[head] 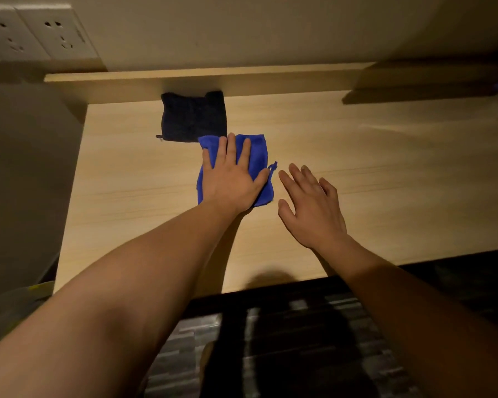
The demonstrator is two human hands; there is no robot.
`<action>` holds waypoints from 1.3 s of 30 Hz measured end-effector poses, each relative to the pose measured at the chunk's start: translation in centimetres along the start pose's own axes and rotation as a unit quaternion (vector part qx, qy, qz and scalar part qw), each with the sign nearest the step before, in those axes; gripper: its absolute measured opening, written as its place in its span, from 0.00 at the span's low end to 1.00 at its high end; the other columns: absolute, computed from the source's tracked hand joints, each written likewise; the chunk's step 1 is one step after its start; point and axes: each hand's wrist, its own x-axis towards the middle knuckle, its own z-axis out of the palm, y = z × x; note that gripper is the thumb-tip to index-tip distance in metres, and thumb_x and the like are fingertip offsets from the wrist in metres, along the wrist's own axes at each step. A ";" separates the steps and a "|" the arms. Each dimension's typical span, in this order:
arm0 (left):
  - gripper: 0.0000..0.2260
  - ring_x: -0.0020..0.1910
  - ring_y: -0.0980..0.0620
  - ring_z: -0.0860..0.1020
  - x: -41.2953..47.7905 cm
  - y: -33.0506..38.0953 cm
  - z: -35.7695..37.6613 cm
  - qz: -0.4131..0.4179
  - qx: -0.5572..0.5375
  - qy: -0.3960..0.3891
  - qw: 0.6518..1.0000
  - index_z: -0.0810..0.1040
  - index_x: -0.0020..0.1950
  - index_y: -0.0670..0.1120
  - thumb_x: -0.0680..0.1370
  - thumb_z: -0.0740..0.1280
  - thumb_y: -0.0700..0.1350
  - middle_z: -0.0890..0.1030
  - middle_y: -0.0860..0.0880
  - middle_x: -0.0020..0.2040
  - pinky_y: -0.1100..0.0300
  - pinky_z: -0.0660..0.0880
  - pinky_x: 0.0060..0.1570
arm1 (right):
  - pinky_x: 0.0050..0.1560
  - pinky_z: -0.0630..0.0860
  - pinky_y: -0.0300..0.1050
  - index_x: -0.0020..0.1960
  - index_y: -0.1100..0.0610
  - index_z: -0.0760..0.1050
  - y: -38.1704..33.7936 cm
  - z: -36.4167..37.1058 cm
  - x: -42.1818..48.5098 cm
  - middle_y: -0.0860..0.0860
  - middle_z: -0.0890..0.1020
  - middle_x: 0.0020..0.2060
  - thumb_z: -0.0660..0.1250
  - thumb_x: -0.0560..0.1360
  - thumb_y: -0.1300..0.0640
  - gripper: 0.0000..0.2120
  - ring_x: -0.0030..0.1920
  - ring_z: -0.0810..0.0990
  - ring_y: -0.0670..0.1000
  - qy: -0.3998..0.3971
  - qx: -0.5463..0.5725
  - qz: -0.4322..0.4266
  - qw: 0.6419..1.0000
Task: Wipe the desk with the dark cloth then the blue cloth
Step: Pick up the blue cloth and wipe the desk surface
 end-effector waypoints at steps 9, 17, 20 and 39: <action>0.37 0.87 0.42 0.45 -3.5 0.2 0.6 0.003 -0.005 0.000 1.000 0.45 0.88 0.51 0.84 0.42 0.70 0.46 0.43 0.88 0.36 0.45 0.83 | 0.80 0.48 0.56 0.83 0.45 0.57 0.1 -0.3 -0.2 0.48 0.56 0.84 0.53 0.82 0.42 0.30 0.83 0.49 0.49 -0.007 0.034 -0.003 0.999; 0.36 0.87 0.43 0.45 -9.6 1.1 1.3 0.024 -0.005 0.006 1.000 0.46 0.88 0.51 0.84 0.41 0.69 0.47 0.43 0.88 0.38 0.43 0.83 | 0.78 0.52 0.58 0.82 0.44 0.60 3.5 -2.5 -0.8 0.49 0.57 0.83 0.54 0.80 0.39 0.30 0.83 0.53 0.51 0.000 0.026 0.013 1.000; 0.35 0.87 0.44 0.43 -12.1 1.7 1.8 0.027 -0.013 0.005 1.000 0.46 0.88 0.51 0.85 0.42 0.68 0.46 0.43 0.88 0.39 0.42 0.83 | 0.77 0.51 0.59 0.82 0.43 0.59 6.0 -2.8 -1.7 0.49 0.56 0.84 0.52 0.80 0.36 0.32 0.83 0.52 0.51 -0.015 -0.004 0.023 1.000; 0.30 0.84 0.47 0.61 -22.6 5.1 2.3 0.010 -0.124 0.006 0.992 0.69 0.83 0.50 0.84 0.48 0.61 0.64 0.46 0.84 0.46 0.56 0.82 | 0.78 0.50 0.58 0.82 0.40 0.55 7.5 -2.2 -3.2 0.46 0.54 0.84 0.49 0.81 0.32 0.32 0.83 0.50 0.50 -0.011 -0.010 0.030 0.999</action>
